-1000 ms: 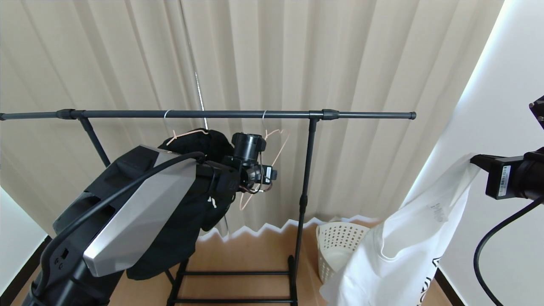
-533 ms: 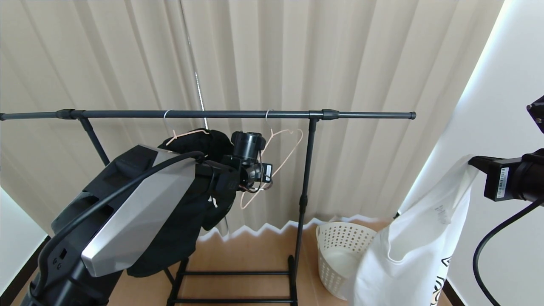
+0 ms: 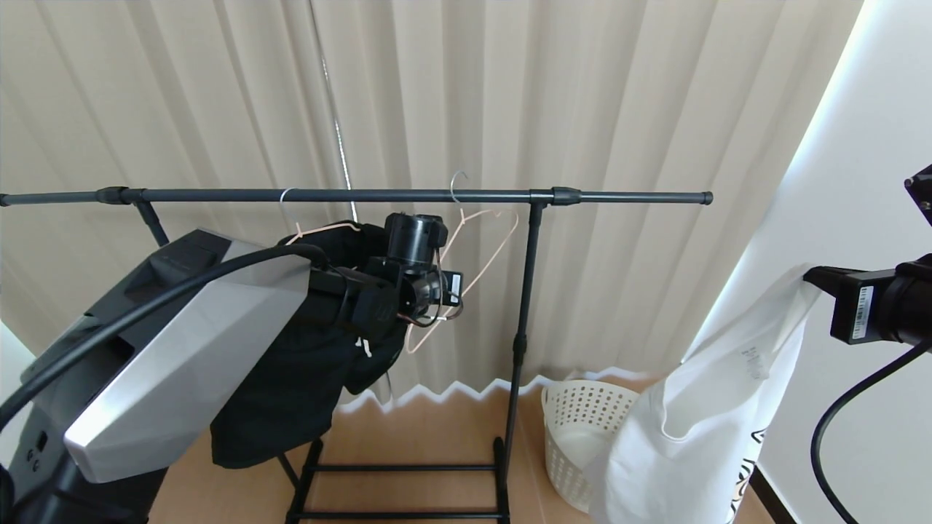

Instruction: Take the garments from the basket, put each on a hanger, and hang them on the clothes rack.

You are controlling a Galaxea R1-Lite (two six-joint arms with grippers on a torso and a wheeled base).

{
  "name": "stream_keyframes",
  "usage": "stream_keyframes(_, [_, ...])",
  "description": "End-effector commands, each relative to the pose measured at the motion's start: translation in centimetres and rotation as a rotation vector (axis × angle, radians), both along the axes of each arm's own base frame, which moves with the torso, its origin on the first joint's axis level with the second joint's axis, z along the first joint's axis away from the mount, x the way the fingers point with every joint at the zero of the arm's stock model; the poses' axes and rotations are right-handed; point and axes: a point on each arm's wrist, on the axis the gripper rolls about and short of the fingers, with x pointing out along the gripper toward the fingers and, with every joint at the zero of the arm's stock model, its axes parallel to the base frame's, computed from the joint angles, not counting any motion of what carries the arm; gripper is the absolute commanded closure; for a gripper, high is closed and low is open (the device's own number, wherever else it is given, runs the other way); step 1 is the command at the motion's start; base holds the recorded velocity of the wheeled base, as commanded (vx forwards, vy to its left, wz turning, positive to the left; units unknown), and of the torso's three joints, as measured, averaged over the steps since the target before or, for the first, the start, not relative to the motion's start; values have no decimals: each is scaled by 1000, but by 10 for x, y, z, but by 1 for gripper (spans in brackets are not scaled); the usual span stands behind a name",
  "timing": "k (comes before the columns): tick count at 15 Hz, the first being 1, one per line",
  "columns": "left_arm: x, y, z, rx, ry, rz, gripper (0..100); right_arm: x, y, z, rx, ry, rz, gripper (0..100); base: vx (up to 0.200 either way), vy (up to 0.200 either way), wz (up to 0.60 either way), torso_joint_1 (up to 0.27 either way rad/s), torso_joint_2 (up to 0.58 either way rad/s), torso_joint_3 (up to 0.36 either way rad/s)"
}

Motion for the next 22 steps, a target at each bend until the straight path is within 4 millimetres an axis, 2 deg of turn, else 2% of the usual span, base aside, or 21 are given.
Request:
stream_keyframes(1, [-16,4,18,-3,-10,-11,100,0,0,1,2,-3,0,100,0,0,0,0,0,0])
stream_keyframes(6, [-35,14,35,17,-11,-21,100,0,0,0,1,0,2,100,0,0,0,0,0,0])
stream_keyframes(7, [-67,31,40,22,-6,-26,100,-1,7,2,11,-23,31,100,0,0,0,0,0,0])
stream_keyframes(8, [-79,38,43,14,-24,-28,100,-2,11,2,19,-28,47,100,0,0,0,0,0,0])
stream_keyframes(10, [-122,63,40,26,-68,-45,100,-4,29,-1,55,-12,109,100,0,0,0,0,0,0])
stream_keyframes(12, [-171,90,34,54,-119,-102,100,-5,48,-1,57,-28,74,100,0,0,0,0,0,0])
stream_keyframes(14, [-205,111,29,76,-146,-129,100,11,62,-9,60,-42,60,100,0,0,0,0,0,0])
stream_keyframes(18, [-250,127,12,32,-186,-213,100,39,86,-22,31,-113,-82,100,0,0,0,0,0,0])
stream_keyframes(22, [-282,140,3,36,-217,-358,100,50,95,-22,17,-154,-97,100,0,0,0,0,0,0])
